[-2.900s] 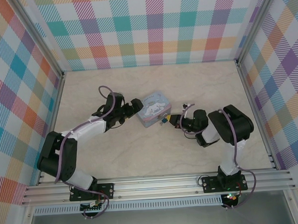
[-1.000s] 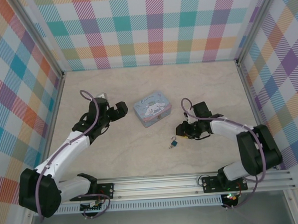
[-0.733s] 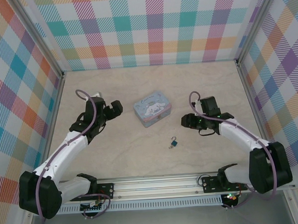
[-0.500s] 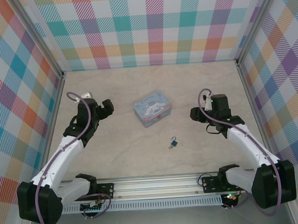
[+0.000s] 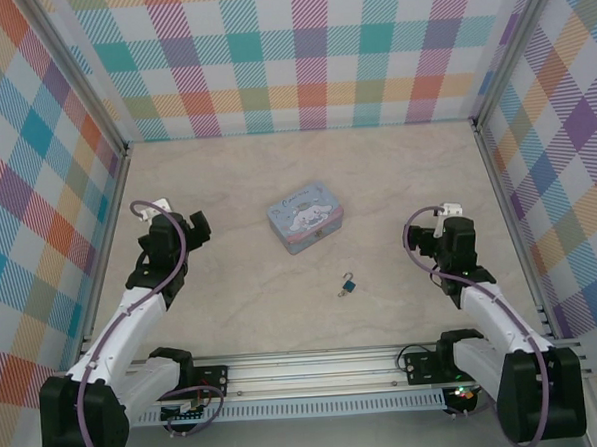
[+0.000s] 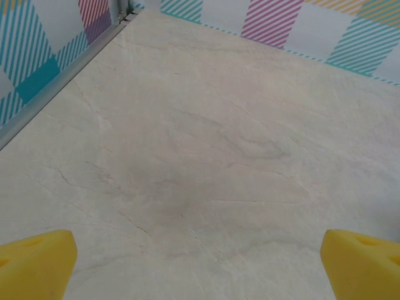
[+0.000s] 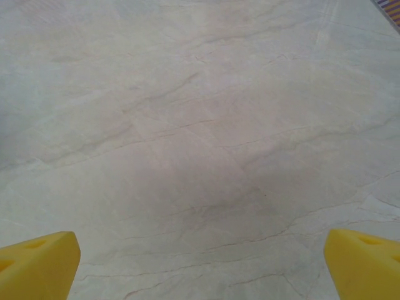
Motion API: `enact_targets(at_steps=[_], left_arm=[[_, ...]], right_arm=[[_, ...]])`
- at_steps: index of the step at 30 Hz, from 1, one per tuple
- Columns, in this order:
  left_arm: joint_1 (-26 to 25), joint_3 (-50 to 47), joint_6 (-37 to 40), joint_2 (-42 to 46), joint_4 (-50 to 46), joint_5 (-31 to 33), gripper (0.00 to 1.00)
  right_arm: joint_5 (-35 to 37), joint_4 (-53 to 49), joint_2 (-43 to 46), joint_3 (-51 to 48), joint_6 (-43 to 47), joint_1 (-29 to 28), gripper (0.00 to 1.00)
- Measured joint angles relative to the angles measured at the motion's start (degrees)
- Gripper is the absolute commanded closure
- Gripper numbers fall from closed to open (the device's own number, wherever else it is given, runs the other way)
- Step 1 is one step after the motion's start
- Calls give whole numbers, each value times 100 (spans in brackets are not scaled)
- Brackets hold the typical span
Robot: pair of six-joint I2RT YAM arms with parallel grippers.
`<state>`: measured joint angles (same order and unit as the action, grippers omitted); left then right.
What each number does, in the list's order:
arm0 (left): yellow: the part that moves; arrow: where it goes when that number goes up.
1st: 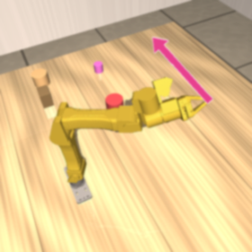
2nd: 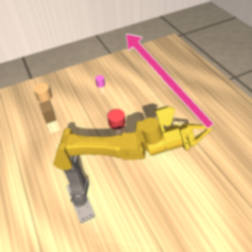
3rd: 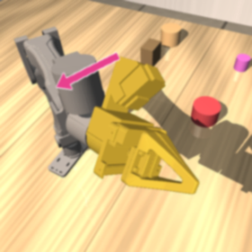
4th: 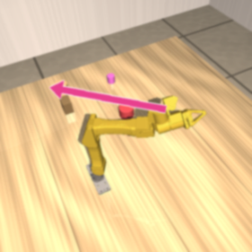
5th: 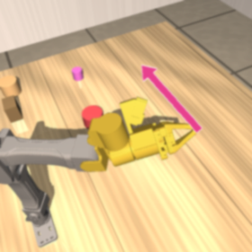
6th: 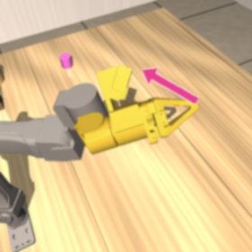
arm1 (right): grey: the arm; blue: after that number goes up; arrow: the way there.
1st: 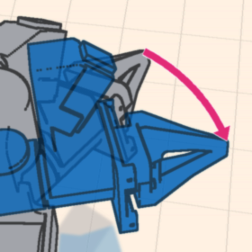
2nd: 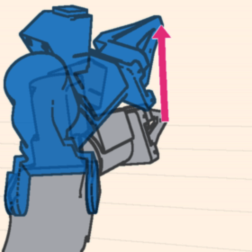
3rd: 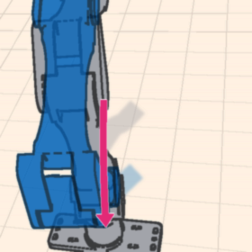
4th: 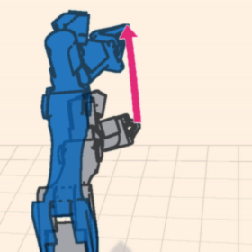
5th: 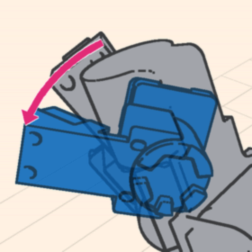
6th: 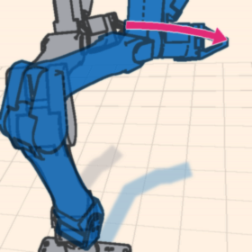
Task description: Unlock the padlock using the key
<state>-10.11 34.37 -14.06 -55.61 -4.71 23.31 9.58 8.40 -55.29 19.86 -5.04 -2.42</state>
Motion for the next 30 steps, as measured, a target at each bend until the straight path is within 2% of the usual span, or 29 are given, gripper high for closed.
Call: enact_targets(at_steps=[6,14,22,30], left_arm=[[22,-227,125,-2,94,17,0],[52,-350,131,-2,221,-24,0],[59,-562,144,-72,472,-9,0],[101,-885,323,-715,1316,-55,0]], right_arm=[[-205,728,-649,-173,87,125,0],[-734,2420,-1438,-306,181,173,0],[-1093,4330,-3036,-302,345,210,0],[-1228,3956,-3311,310,385,284,0]])
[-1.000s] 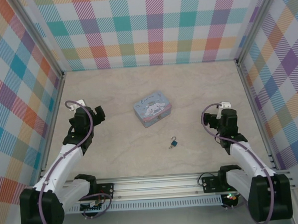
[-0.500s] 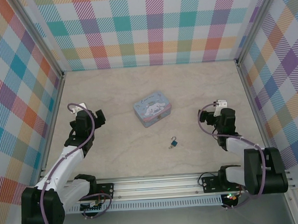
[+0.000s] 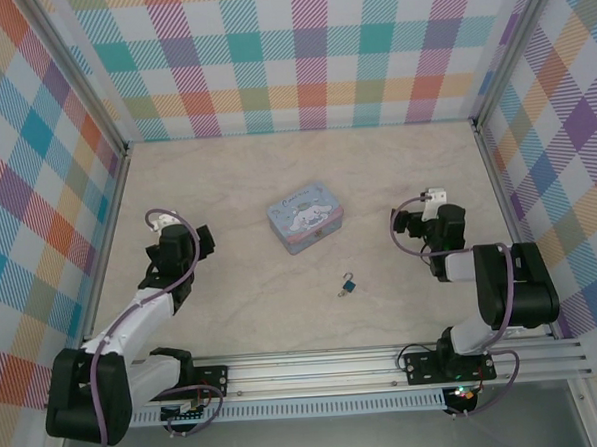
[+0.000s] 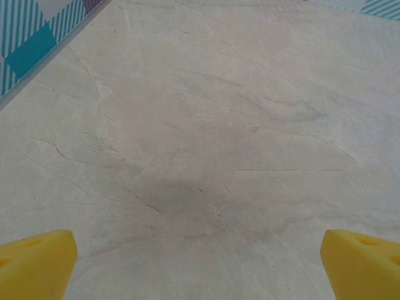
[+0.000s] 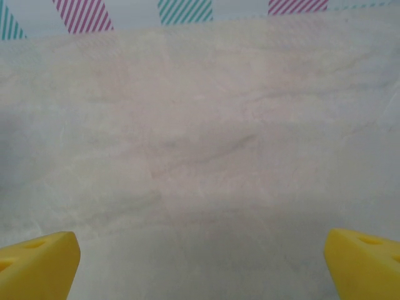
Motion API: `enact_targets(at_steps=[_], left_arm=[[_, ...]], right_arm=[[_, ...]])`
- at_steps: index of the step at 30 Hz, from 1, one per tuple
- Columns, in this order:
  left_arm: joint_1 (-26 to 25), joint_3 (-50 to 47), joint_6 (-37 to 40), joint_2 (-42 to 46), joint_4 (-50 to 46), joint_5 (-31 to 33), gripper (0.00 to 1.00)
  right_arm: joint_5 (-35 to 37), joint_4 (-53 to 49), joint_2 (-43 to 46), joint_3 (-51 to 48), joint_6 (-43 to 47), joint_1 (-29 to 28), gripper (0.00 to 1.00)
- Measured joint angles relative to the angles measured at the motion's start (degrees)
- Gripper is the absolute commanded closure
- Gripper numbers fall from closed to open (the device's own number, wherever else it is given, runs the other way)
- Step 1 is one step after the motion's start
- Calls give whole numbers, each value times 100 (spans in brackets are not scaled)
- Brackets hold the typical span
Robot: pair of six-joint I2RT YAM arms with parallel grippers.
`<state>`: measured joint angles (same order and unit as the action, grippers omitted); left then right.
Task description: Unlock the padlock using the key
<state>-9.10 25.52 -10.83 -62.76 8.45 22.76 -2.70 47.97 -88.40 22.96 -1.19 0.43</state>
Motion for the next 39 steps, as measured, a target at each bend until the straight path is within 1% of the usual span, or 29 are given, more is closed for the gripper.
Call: enact_targets(at_steps=[6,9,12,14,16,17,19,21,25,39], left_arm=[[15,-356,328,-857,1438,-315,0],[24,-374,636,-1355,2087,-555,0],[26,-437,922,-1613,2675,-734,0],[28,-660,1064,-1856,3488,-791,0],[33,-870,1182,-2380,4339,-861,0],[33,-922,1213,-2579,4483,-907,0],[37,-892,1283,-2732,4286,-990,0],[101,-660,1303,-2745,4122,-1099,0],[328,-256,1296,-2745,4120,-1180,0],[341,-240,1279,-2745,3965,-1266,0]], right_arm=[[-11,-44,0,26,0,0,0],[-20,-50,0,26,0,0,0],[-20,-50,0,26,0,0,0],[-20,-50,0,26,0,0,0],[-22,-50,0,26,0,0,0],[-22,-50,0,26,0,0,0],[-22,-50,0,26,0,0,0],[-22,-50,0,26,0,0,0],[-22,-50,0,26,0,0,0],[-42,-52,0,26,0,0,0]])
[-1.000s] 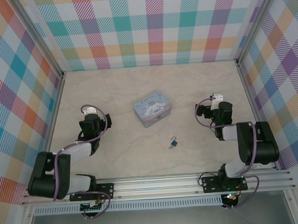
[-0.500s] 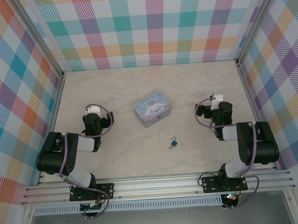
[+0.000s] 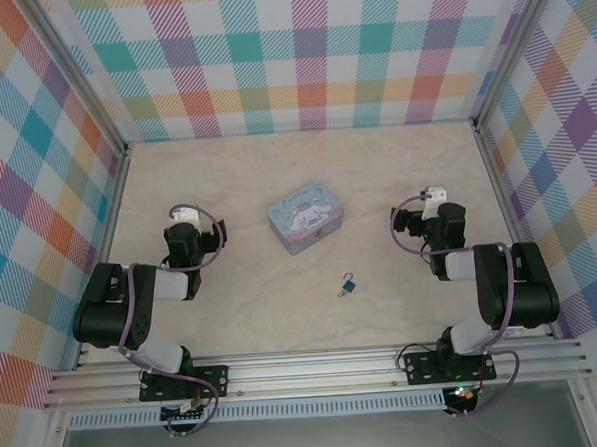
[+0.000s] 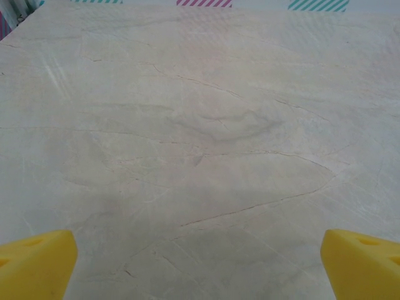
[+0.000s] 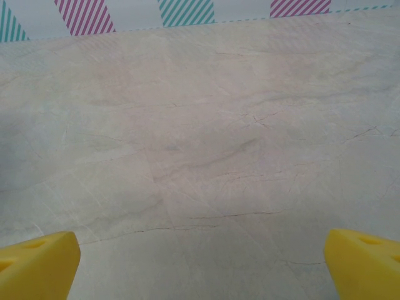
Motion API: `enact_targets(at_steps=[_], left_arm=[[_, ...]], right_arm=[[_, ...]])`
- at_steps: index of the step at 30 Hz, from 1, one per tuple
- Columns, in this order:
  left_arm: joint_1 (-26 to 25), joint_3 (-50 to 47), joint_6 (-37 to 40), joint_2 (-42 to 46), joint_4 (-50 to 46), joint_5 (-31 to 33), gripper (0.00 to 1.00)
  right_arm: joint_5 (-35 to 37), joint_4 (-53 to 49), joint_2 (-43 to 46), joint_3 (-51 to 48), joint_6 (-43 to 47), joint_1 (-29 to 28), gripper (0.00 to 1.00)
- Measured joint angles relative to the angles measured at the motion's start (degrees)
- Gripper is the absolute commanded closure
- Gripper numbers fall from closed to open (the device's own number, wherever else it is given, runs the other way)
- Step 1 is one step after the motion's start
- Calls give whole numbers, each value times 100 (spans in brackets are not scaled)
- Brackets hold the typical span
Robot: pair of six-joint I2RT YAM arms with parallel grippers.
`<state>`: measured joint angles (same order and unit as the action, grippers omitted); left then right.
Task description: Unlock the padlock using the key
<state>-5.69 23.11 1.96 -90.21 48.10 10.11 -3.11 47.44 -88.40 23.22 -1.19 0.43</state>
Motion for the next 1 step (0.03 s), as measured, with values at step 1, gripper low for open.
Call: enact_targets(at_steps=[1], left_arm=[[0,0,2,0,0,-4,0]], right_arm=[[0,0,0,0,0,0,0]])
